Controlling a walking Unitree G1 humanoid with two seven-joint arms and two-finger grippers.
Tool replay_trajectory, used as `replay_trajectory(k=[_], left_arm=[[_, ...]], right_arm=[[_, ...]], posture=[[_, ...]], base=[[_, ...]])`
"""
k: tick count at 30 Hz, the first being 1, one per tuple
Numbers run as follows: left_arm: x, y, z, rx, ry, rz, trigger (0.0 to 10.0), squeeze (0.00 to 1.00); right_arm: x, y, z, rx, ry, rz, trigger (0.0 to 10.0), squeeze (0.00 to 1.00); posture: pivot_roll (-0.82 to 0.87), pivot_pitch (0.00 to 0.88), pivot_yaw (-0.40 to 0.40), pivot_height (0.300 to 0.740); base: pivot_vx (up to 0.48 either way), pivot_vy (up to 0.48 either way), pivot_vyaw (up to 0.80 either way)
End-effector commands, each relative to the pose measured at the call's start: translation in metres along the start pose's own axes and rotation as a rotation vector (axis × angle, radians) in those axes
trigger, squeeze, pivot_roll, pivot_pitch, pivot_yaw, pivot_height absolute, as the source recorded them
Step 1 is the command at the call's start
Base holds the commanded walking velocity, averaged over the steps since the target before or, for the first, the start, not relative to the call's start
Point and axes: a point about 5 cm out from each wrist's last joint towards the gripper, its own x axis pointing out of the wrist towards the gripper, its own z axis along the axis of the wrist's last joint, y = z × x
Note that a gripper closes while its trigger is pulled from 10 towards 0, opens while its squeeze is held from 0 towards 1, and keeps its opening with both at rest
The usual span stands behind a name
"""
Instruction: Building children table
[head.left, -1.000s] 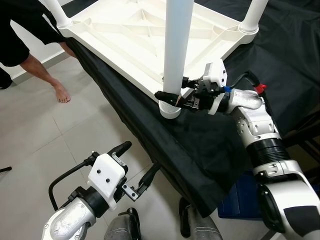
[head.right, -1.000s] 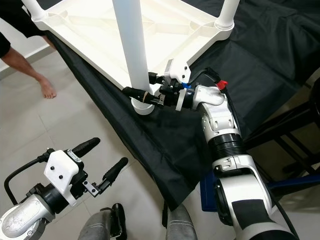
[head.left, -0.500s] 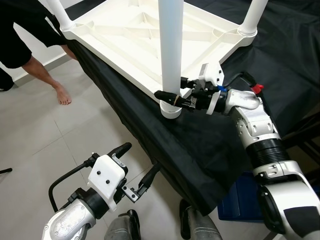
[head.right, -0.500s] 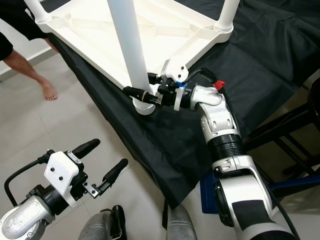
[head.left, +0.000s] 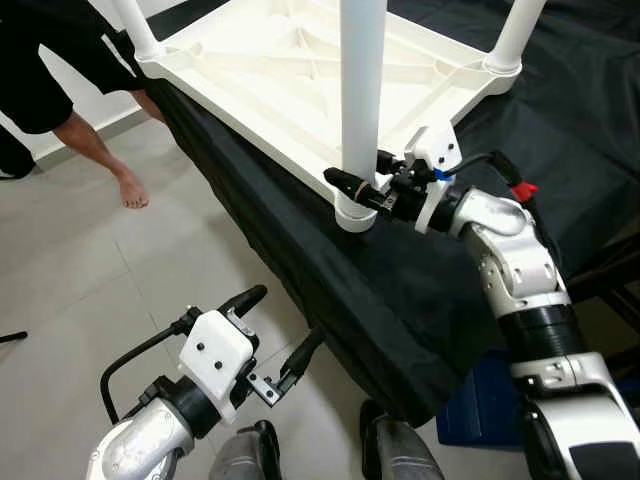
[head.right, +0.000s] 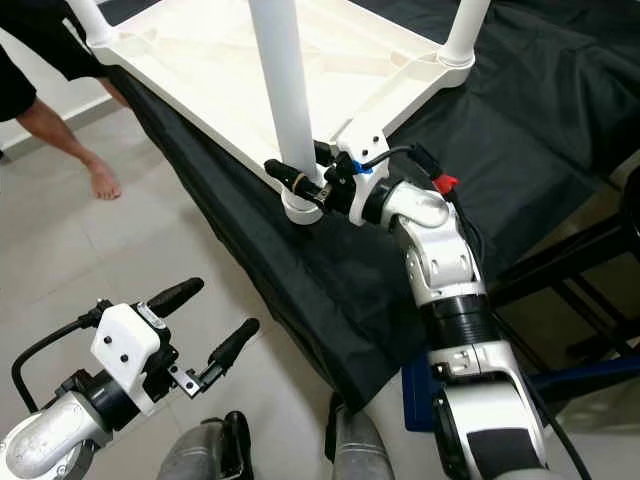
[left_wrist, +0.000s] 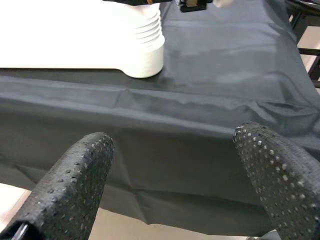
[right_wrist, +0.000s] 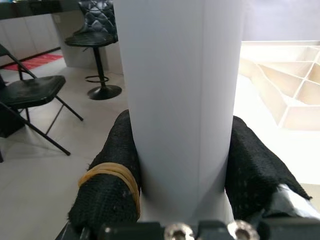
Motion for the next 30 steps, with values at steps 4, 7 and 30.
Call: replay_trajectory(k=[4,7,30], left_arm=[[-0.002,-0.001,-0.007,-0.008,0.027,0.002,10.0,0.0],[-0.002,-0.001,-0.007,-0.007,0.027,0.001,10.0,0.0],[0.0,0.0,-0.009,0.005,0.024,-0.008,10.0,0.0]], right_arm=[[-0.015,0.009,-0.025,0.077,0.113,-0.124,10.0,0.0],[-0.018,0.01,-0.026,0.089,0.114,-0.169,10.0,0.0],[-0.03,0.039,-0.032,0.095,0.181,-0.488,10.0,0.0]], posture=[[0.08,0.353,0.017,0.74],[0.08,0.353,0.017,0.74],[0.08,0.344,0.023,0.74]], base=[[0.0,0.0,0.0],[0.0,0.0,0.0],[0.0,0.0,0.0]])
